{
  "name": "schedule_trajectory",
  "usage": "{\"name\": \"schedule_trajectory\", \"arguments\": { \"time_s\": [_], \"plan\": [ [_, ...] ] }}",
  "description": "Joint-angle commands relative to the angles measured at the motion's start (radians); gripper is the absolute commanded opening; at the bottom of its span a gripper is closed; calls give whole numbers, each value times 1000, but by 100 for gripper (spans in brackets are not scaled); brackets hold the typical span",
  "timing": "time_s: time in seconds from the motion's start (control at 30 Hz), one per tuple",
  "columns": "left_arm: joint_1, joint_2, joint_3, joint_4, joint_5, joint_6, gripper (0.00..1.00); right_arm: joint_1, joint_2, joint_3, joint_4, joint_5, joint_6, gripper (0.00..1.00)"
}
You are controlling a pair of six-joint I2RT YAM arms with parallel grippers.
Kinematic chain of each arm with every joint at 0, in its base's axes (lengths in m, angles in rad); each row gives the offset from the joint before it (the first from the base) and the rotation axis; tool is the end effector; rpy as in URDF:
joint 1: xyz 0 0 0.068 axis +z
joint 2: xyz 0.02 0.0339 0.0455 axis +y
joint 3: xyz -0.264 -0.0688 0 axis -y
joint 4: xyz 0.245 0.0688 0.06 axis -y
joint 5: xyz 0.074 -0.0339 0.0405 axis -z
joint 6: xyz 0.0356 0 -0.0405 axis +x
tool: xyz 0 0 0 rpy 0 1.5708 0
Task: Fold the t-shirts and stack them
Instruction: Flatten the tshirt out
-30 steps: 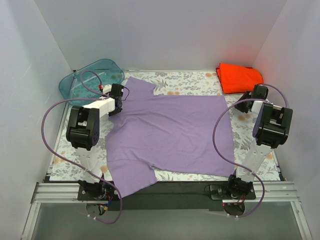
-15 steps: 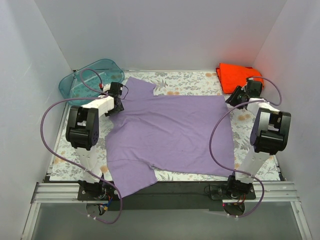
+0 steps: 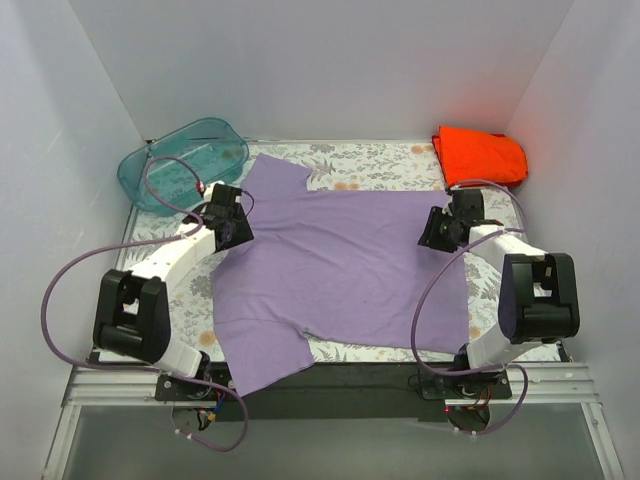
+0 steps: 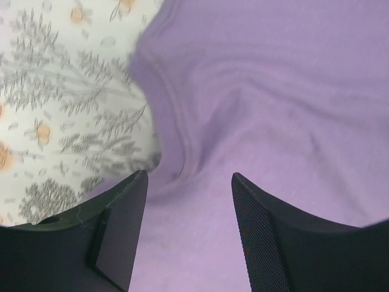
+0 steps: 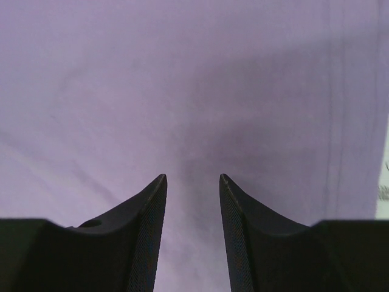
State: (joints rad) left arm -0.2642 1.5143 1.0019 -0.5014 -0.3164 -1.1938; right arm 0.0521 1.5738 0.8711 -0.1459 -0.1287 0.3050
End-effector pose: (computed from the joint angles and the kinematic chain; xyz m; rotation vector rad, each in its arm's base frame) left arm 0.2974 -0.0690 0.2177 -1.2304 2.1977 -0.1798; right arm 0.3181 0.0212 0.1829 0.2482 2.4223 0.3176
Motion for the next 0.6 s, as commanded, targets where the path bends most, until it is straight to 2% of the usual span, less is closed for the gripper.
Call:
{"name": "schedule_trajectory", "arguments": {
  "time_s": [0.0, 0.2, 0.43, 0.57],
  "plan": [
    [2, -103, -75, -31, 28, -16, 57, -12, -83, -32, -38, 81, -38, 47],
    [2, -198, -177, -43, 83, -64, 57, 2, -120, -52, -55, 64, -30, 47],
    [2, -181, -218, -71, 187, -96, 56, 54, -179, -106, -142, 93, -24, 47],
    [2, -212, -229, -107, 246, -125, 52, 153, -273, -132, -195, 54, -1, 47]
  ]
}}
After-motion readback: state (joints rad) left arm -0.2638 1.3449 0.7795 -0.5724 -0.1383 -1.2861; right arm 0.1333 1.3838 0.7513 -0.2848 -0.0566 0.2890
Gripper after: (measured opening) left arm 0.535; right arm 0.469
